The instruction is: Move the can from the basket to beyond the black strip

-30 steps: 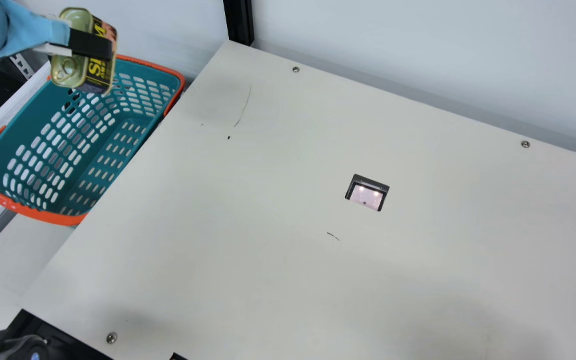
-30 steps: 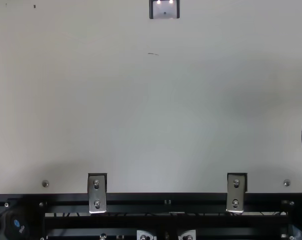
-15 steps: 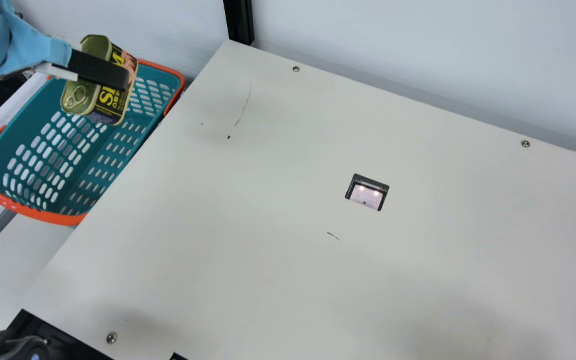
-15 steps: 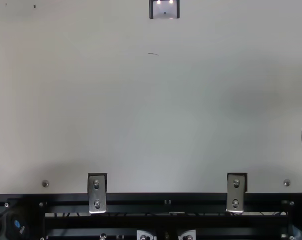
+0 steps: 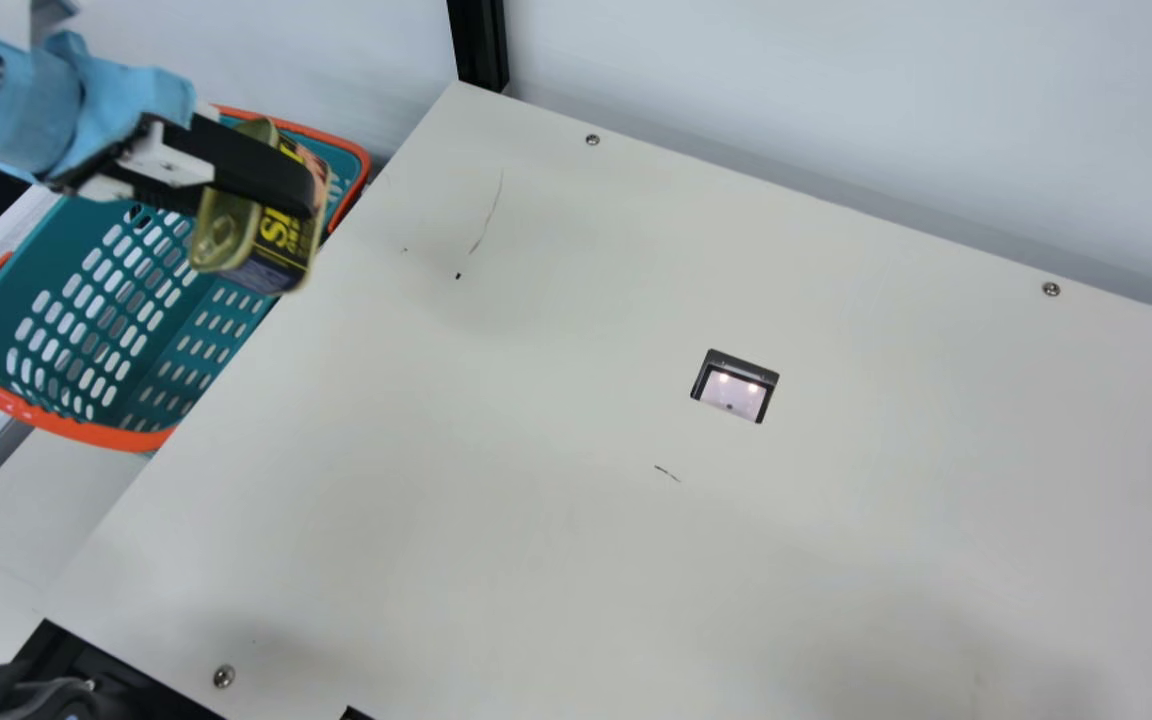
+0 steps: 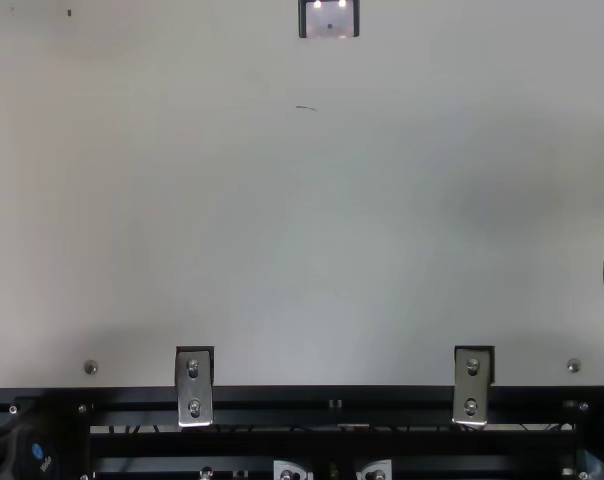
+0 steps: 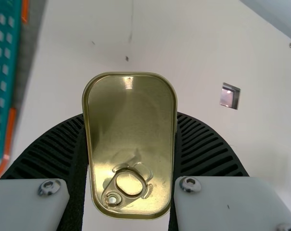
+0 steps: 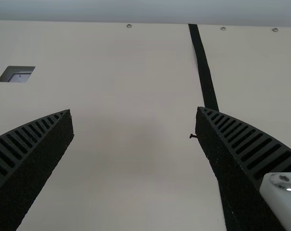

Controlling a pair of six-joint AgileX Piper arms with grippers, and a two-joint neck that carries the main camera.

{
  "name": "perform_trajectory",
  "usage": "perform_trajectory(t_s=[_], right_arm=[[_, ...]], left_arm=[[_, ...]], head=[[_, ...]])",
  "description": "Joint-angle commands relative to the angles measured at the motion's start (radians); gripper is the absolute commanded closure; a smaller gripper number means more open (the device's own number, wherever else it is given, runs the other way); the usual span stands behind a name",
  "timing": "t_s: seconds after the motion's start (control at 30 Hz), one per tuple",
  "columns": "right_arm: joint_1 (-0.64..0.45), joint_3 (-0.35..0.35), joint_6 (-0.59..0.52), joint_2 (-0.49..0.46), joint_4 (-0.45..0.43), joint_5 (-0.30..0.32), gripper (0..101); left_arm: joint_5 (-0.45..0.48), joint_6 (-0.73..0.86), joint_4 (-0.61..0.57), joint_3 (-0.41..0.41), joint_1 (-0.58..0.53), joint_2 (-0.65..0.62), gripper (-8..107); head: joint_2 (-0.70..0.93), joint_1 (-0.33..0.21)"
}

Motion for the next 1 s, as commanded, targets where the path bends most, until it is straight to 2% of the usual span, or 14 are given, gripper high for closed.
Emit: perform_trajectory(t_s=[0.0,0.23,0.7,0.97], right_arm=[[0.000,0.000,0.000,0.000,0.000,0.000,0],[0.000,0.000,0.000,0.000,0.000,0.000,0],[0.000,0.000,0.000,0.000,0.000,0.000,0],[0.000,0.000,0.000,0.000,0.000,0.000,0]], left_arm=[[0.000,-0.069,-0.024,0.024,-0.017,0.004,89],[0.000,-0.182,-0.106,0.083,-0.056,0.011,89],[0.000,-0.204,-0.116,0.092,-0.074,0.019,89],[0.000,-0.250,-0.244,0.224,-0.186,0.005,89]], head=[[0.009,-0.035],[0.009,-0.035],[0.009,-0.035],[0.009,-0.035]])
